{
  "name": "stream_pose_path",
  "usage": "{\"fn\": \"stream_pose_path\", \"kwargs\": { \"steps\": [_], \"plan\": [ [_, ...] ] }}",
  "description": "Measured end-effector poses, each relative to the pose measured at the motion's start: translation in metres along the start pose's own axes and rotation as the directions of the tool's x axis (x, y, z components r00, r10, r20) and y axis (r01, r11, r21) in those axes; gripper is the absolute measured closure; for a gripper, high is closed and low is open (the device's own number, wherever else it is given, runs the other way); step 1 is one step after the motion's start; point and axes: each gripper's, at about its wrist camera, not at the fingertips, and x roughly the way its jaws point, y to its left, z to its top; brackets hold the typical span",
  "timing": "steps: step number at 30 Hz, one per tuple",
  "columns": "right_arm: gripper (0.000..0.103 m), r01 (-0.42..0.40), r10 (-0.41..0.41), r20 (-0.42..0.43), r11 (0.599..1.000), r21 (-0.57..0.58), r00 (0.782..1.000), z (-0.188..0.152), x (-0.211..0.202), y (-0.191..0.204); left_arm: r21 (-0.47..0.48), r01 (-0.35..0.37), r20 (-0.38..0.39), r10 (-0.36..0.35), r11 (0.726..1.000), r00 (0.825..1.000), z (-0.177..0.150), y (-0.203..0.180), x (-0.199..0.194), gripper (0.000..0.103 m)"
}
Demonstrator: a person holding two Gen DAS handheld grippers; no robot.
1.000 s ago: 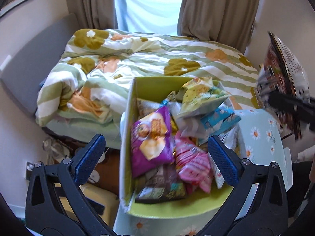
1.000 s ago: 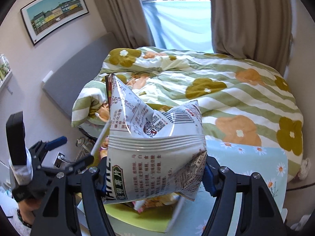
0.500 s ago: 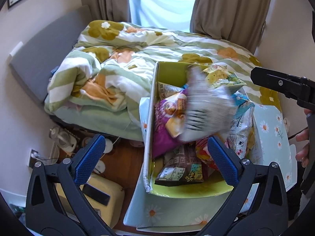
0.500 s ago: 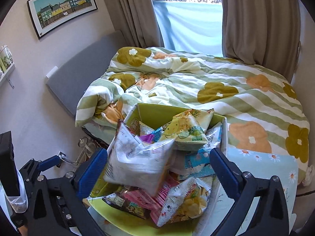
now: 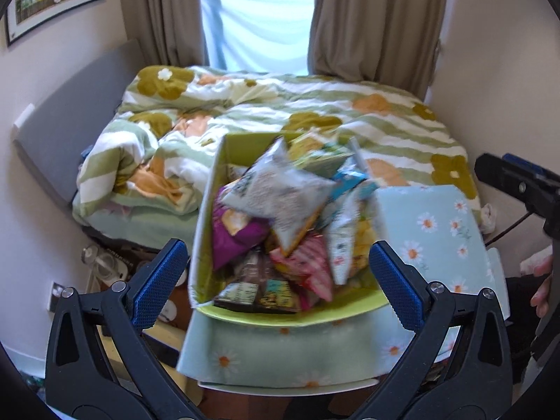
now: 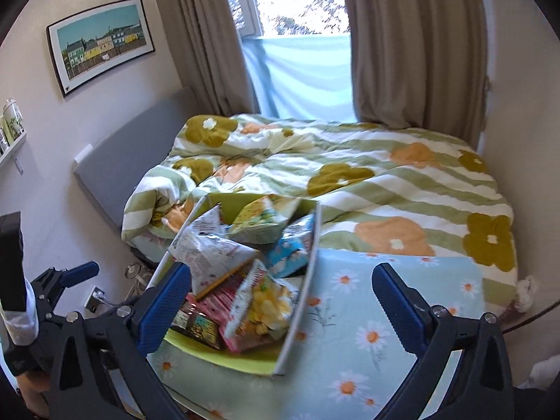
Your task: Organize snacks
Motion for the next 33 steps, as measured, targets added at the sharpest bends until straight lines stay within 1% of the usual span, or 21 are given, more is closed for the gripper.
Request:
{"fn": "stream_pose_path", "kwargs": {
  "steps": [2,4,7,9,13,16,20,26,33],
  "plan": [
    [0.000,0.051,-0.051,0.034,0.999,0.002,0.998,-0.007,-0.029,-0.012,0.007,0.008,0.032,-0.008,1.000,0.999,0.002,-0.014,-0.017,0.000],
    [0.000,0.101,-0.101,0.052,0.995,0.009,0.993,-0.011,-0.048,-0.022,0.014,0.014,0.072,-0.015,1.000,0.997,0.003,-0.030,-0.037,0.000],
    [0.000,0.184,-0.186,0.094,0.983,0.023,0.978,-0.022,-0.081,-0.036,0.022,0.025,0.117,-0.027,0.999,0.993,0.002,-0.051,-0.061,0.000],
    [0.000,0.214,-0.216,0.115,0.976,0.030,0.970,-0.027,-0.094,-0.042,0.028,0.029,0.140,-0.033,0.999,0.990,-0.001,-0.062,-0.073,0.000],
    [0.000,0.266,-0.271,0.119,0.962,0.055,0.955,-0.040,-0.114,-0.053,0.039,0.062,0.200,-0.068,0.997,0.977,-0.013,-0.081,-0.098,0.000],
    [0.000,0.282,-0.288,0.124,0.957,0.065,0.950,-0.050,-0.122,-0.056,0.057,0.057,0.227,-0.069,0.997,0.972,-0.021,-0.094,-0.109,0.000],
    [0.000,0.295,-0.302,0.127,0.953,0.068,0.945,-0.058,-0.128,-0.056,0.069,0.048,0.242,-0.063,0.996,0.968,-0.027,-0.104,-0.115,0.000],
    [0.000,0.308,-0.315,0.133,0.948,0.074,0.940,-0.065,-0.133,-0.057,0.080,0.052,0.241,-0.070,0.995,0.968,-0.029,-0.111,-0.116,0.000],
    [0.000,0.308,-0.317,0.134,0.948,0.082,0.939,-0.065,-0.134,-0.061,0.091,0.048,0.247,-0.069,0.995,0.967,-0.029,-0.114,-0.117,0.000]
  ]
}}
